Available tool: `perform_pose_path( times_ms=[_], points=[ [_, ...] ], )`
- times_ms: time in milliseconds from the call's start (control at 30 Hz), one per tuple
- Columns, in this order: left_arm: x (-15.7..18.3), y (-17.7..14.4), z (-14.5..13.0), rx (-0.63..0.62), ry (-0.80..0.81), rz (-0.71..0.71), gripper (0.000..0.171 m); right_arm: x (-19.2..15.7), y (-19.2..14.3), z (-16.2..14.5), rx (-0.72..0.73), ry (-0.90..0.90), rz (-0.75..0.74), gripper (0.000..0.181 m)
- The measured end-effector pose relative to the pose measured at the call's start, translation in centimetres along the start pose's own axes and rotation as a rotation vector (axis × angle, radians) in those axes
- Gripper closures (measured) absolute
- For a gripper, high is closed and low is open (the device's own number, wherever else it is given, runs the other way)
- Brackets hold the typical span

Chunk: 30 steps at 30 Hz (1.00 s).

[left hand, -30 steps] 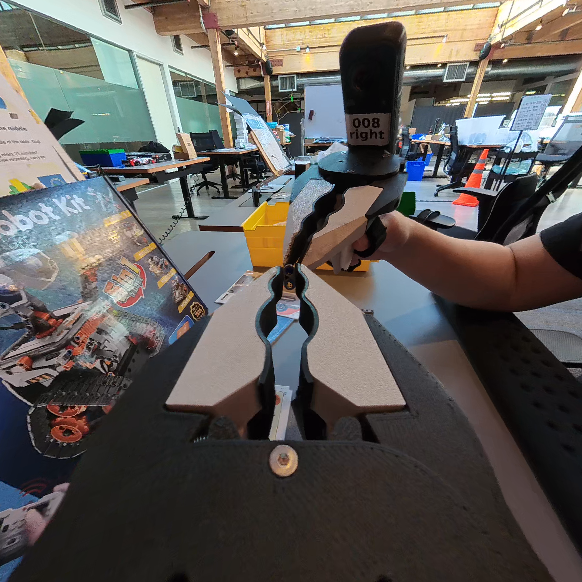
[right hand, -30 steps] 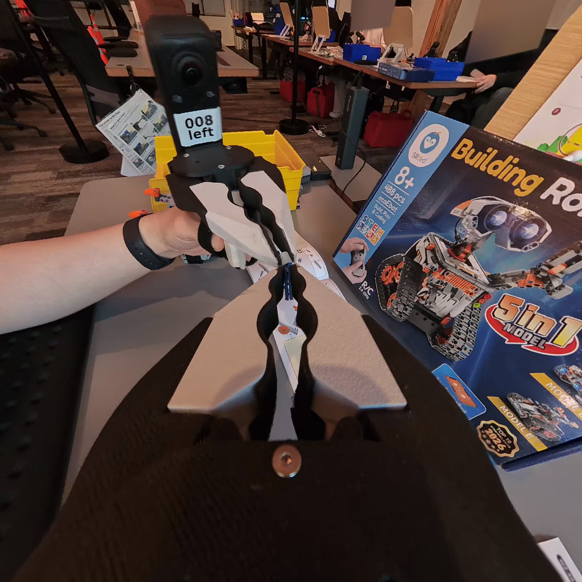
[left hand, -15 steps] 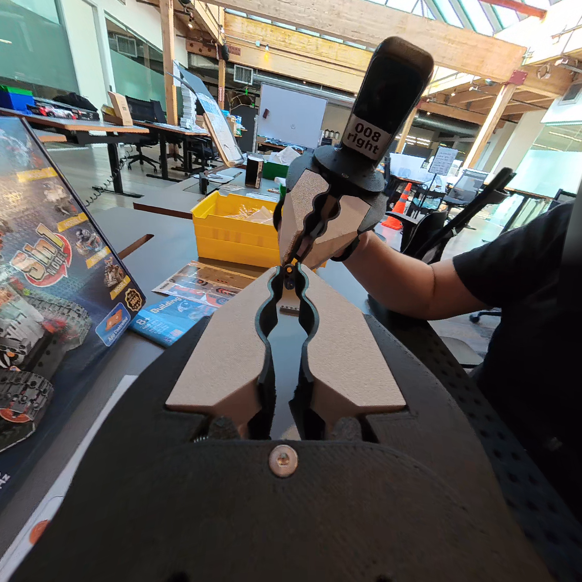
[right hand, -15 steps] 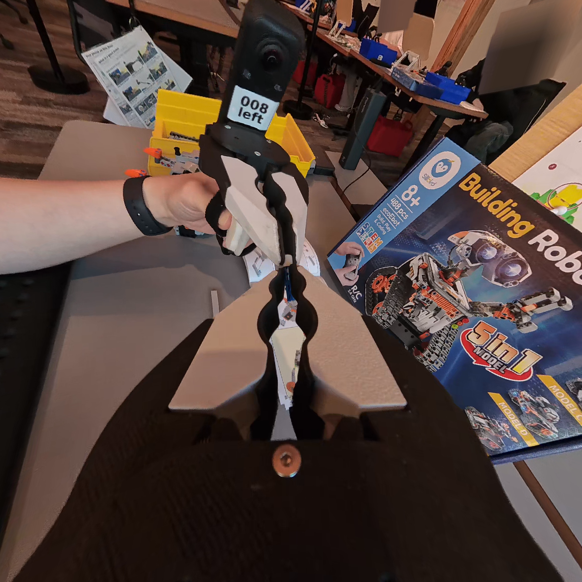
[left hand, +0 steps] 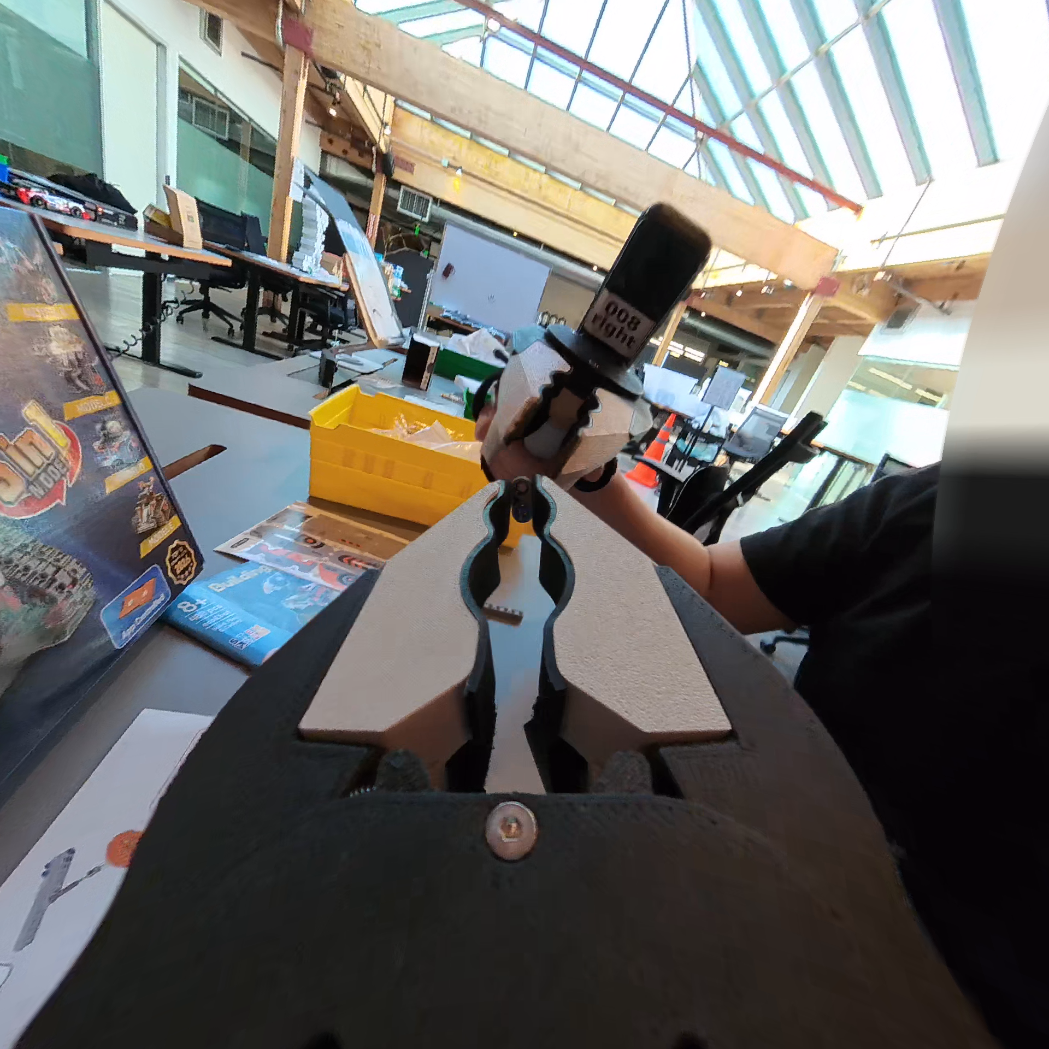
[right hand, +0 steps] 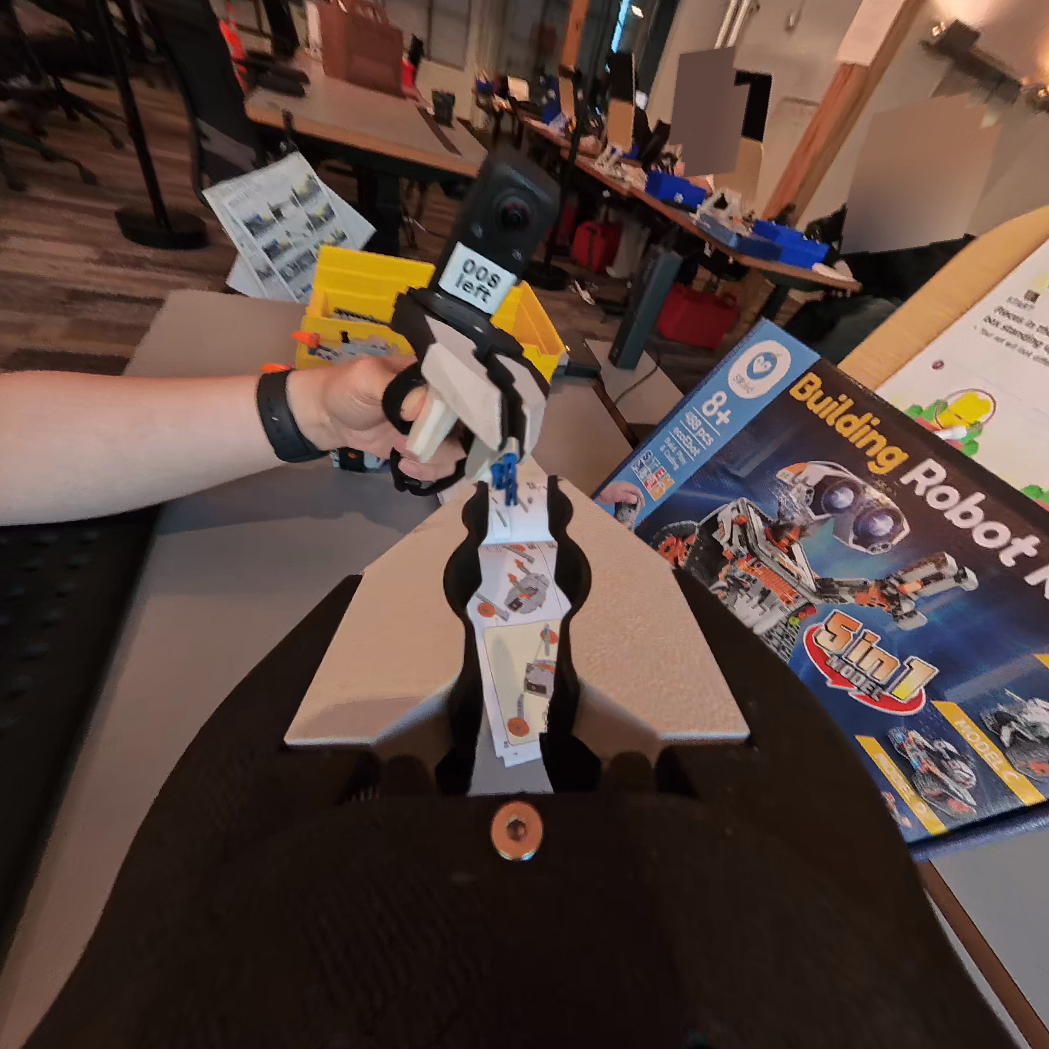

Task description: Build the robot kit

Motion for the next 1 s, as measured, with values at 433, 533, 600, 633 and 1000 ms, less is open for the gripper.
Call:
perform_pose_path(
  times_ms=[433,533,600,633,1000],
  points=[
    [0.8,0.1,1.0,0.043,-0.053,-0.035,0.166,-0.6,0.5,0.8,0.092,0.096,0.048,0.175],
    [0.8,0.1,0.9,0.042,-0.057,-0.036,0.166,-0.5,0.6,0.7,0.086,0.057,0.026,0.176],
    [0.8,0.1,0.9,0.044,-0.06,-0.037,0.166,-0.4,0.6,0.5,0.078,0.062,0.022,0.172],
    [0.7,0.1,1.0,0.044,-0.059,-0.035,0.166,-0.5,0.7,0.3,0.072,0.064,0.029,0.17],
    [1.2,0.5,0.6,-0.02,-0.028,0.0,0.166,-1.0,0.8,0.1,-0.035,-0.075,-0.01,0.179]
  ],
)
Point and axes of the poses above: each gripper's, where its closed fingertips meet, y out along the fingers, z out of its top, x = y × z across the jaws, the point moved 1 cm from there along -y, back along the fingers, and after that the axes turned 9 degrees about x, right-handed, at the moved point
